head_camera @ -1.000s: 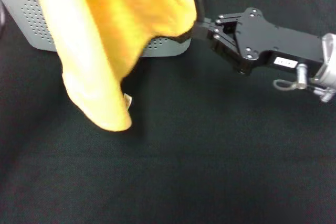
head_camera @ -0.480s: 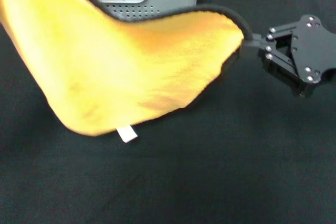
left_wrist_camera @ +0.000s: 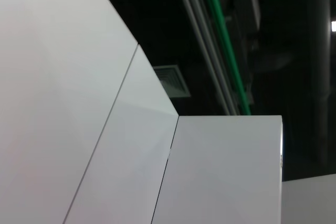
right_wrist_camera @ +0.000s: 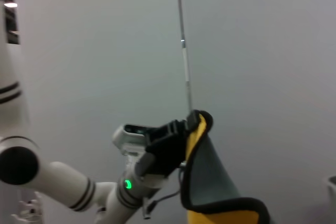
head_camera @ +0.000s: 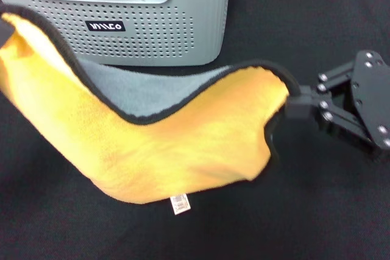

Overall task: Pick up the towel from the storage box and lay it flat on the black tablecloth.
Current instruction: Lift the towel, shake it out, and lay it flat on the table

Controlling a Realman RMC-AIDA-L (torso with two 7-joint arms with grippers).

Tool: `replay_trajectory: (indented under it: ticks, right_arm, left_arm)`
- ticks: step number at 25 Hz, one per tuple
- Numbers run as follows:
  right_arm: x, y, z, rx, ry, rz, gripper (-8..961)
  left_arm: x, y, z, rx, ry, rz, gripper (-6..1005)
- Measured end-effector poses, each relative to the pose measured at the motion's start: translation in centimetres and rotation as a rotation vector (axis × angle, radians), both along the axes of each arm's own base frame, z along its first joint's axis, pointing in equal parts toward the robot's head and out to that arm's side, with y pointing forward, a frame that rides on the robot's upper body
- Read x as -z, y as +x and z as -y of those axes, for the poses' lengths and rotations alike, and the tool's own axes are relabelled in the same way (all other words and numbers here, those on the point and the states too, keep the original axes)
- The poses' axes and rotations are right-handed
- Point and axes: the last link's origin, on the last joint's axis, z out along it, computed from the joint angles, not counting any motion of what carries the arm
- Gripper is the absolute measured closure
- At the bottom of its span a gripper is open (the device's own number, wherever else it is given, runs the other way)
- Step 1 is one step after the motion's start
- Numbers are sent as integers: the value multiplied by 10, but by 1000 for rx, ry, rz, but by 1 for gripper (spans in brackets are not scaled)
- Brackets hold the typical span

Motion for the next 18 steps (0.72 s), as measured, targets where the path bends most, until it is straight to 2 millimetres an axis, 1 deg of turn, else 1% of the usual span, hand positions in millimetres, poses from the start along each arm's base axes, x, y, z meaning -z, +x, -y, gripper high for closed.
replay_trajectory:
  ticks: [6, 11, 12, 15, 18]
  right_arm:
    - [-6, 6, 19, -43, -79, -2, 949]
    - [-9, 13, 25, -25, -89, -8, 947]
    - [-10, 17, 32, -36, -103, -9, 947]
    - [-12, 20, 37, -59, -116, -11, 946]
    - [-18, 20, 45, -101, -142, -20, 944]
  left_arm:
    - [1, -13, 23, -53, -22, -30, 984]
    - [2, -21, 40, -101, -23, -29, 983]
    - [2, -22, 43, -106, -23, -29, 983]
    - [1, -20, 49, -93, -39, -34, 983]
    - [-1, -13, 55, -58, -51, -38, 984]
